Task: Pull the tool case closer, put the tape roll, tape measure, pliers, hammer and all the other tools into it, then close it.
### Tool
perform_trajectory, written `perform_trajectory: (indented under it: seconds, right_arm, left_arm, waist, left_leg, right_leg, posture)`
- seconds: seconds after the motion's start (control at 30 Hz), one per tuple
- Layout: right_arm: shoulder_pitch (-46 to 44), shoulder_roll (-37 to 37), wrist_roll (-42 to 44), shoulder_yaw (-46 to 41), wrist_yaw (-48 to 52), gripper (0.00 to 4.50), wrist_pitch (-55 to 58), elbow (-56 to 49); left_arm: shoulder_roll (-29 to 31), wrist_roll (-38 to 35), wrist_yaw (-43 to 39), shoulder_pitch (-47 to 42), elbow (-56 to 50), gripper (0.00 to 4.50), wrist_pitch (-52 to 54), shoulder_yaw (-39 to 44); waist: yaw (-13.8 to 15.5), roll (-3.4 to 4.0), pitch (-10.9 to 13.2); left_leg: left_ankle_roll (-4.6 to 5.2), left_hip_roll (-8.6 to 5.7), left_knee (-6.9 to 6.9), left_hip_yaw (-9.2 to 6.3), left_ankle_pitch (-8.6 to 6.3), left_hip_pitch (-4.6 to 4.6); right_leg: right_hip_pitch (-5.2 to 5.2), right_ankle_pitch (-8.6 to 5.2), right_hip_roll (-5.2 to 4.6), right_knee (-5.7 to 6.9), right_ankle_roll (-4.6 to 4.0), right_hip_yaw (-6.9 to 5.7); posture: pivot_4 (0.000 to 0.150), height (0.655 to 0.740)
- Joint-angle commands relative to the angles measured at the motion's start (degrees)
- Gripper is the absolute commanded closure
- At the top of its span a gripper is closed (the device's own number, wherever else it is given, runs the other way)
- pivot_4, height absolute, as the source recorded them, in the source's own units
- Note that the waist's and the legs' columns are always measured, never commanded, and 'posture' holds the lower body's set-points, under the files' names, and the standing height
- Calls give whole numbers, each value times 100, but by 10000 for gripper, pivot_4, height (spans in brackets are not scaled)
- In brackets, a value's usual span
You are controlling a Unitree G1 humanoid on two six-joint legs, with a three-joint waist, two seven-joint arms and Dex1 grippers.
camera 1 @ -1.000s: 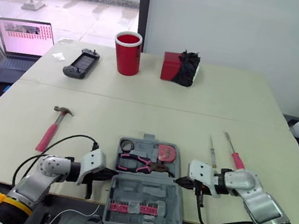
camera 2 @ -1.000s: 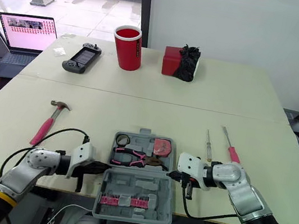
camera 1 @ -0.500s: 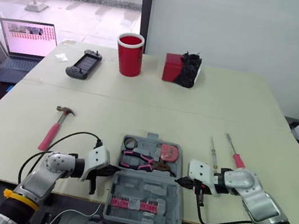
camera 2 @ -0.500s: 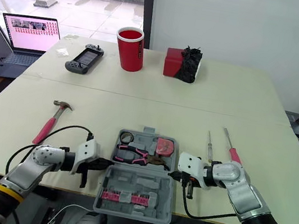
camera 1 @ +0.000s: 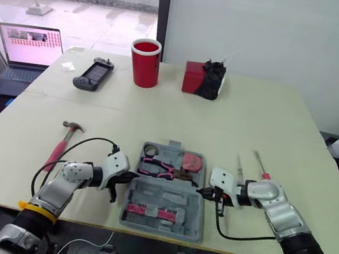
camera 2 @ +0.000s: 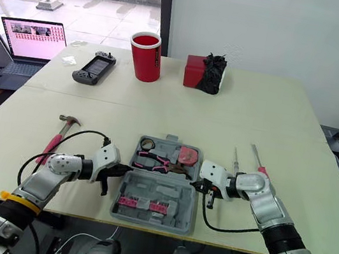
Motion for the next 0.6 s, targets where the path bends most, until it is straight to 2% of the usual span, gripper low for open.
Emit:
perform_trajectory:
  seconds: [0.03, 0.6]
  right_arm:
    - [-196, 186, -6, -62, -167, 45000, -180, 77]
    - [89, 115, -67, -90, 15, 45000, -90, -7]
  left_arm:
    - [-180, 16, -17, -159, -42, 44844, -162, -179]
    - [-411, 261, -51, -436, 336, 44844, -442, -343]
  waist:
    - [9, 0, 0]
    - [37, 0, 0]
  left_leg:
    - [0, 0, -1, 0, 0, 0]
    - [0, -1, -3, 0, 0, 0]
  right_leg:
    - [0, 0, 0, 0, 0, 0]
    - [6, -2, -1, -4, 6, 0]
  posture:
    - [1500, 7400]
    - [1500, 7400]
